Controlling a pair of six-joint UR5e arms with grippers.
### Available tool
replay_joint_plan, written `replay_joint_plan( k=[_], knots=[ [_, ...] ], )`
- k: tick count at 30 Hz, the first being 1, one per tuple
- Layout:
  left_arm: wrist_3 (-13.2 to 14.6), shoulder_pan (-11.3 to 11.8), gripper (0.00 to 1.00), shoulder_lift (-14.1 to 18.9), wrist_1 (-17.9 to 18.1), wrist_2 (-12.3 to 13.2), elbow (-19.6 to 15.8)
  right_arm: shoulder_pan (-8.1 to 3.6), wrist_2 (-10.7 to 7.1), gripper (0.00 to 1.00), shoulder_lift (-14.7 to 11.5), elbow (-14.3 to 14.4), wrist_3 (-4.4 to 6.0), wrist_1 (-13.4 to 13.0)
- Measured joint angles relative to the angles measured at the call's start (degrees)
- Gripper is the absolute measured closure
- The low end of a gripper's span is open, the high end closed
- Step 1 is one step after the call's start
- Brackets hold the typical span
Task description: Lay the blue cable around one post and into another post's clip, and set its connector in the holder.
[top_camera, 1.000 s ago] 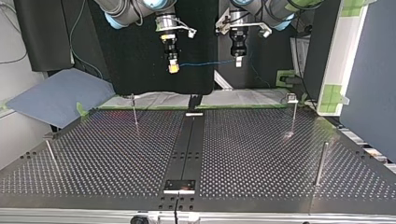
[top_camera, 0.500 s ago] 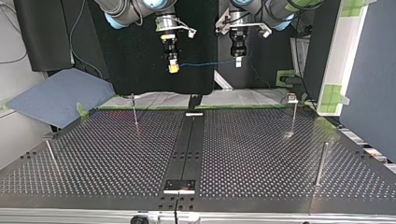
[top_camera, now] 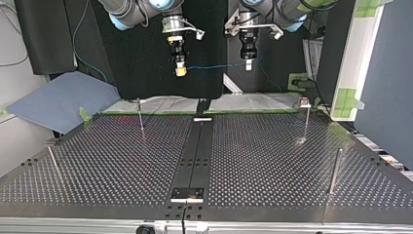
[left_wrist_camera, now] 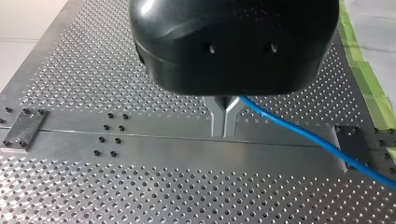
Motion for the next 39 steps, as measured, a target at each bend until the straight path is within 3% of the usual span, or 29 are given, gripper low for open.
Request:
replay_joint_plan(
  k=[3, 4, 10, 21, 27, 33, 39],
  knots=[
    [0.0, 0.0, 1.0, 0.0, 0.0, 0.0, 0.0, 0.0, -0.01, 1.0, 0.0, 0.0, 0.0, 0.0],
    [0.0, 0.0, 0.91, 0.0, 0.0, 0.0, 0.0, 0.0, 0.0, 1.0, 0.0, 0.0, 0.0, 0.0],
    [0.54, -0.41, 0.91, -0.97, 1.19, -0.28, -1.16, -0.23, 0.17, 1.0, 0.58, -0.28, 0.31, 0.61],
    [0.7, -0.52, 0.91, -1.48, 4.08, -0.35, -2.88, -0.35, 0.26, 1.0, 4.26, -0.43, 0.53, 6.15],
    [0.7, -0.52, 0.91, -1.49, 4.13, -0.35, -2.89, -0.35, 0.26, 1.0, 4.38, -0.44, 0.53, 9.11],
    [0.92, -0.41, 0.91, -1.44, 4.25, -0.35, -3.1, -0.37, 0.26, 1.0, 4.38, -0.45, 0.55, 10.04],
    [2.05, -0.27, 0.88, 0.42, 3.12, -0.25, -2.11, -0.25, 0.46, 1.0, 2.54, -2.04, 1.81, 10.75]
  ],
)
